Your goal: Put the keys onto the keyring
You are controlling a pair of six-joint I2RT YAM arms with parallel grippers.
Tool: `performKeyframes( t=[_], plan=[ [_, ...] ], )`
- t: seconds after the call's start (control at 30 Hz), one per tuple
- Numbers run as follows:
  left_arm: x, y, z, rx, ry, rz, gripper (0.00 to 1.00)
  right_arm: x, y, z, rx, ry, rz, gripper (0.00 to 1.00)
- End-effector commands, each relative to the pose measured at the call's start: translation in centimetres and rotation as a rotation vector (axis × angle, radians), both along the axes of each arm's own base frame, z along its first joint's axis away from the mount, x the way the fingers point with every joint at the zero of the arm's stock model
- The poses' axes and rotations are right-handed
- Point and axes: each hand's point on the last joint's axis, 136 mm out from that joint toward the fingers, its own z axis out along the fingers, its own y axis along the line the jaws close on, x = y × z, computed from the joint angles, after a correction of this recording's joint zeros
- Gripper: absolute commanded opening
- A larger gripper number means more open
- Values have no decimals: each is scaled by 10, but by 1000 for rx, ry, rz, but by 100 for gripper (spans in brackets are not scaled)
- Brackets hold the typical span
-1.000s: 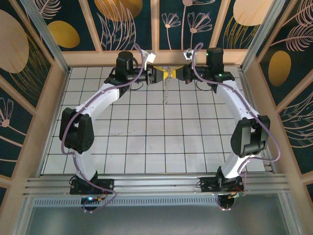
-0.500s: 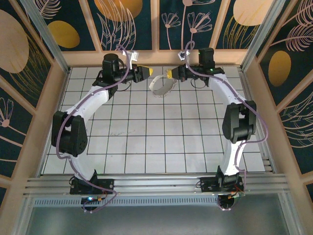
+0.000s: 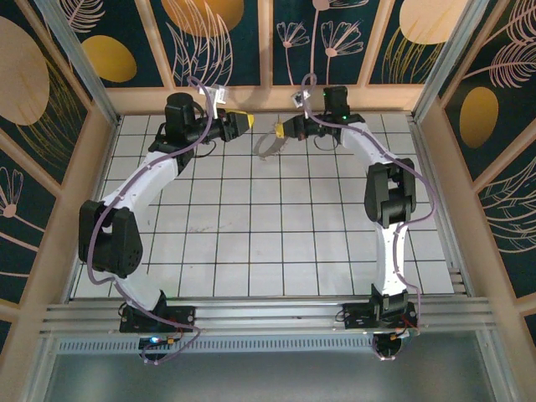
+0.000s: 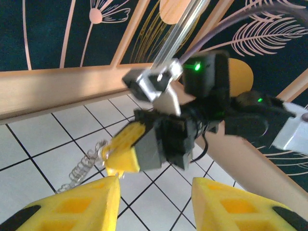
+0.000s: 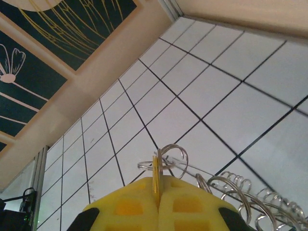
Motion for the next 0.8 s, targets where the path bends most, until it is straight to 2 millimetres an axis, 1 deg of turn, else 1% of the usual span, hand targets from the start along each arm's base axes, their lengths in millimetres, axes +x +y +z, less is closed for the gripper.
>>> performKeyframes(
  t=[0.0, 0.2, 0.3, 0.4, 0.6, 0.77],
  plan=[
    [-5, 6, 12, -12, -34, 11, 43, -24, 7, -19, 0, 44, 10, 0],
    [-11, 5, 5, -27, -16, -2, 44, -73, 12, -61, -26, 131, 6, 0],
    [-13, 5, 0, -32, -2, -7, 44, -96, 17, -80, -41, 177, 9, 0],
    [-15, 5, -5, -36, 11, -12, 44, -113, 22, -95, -54, 214, 15, 0],
    [-19, 5, -12, -45, 25, -15, 44, -142, 31, -121, -97, 277, 35, 0],
    [-19, 4, -17, -52, 41, -21, 44, -159, 35, -136, -120, 316, 43, 0]
  ],
)
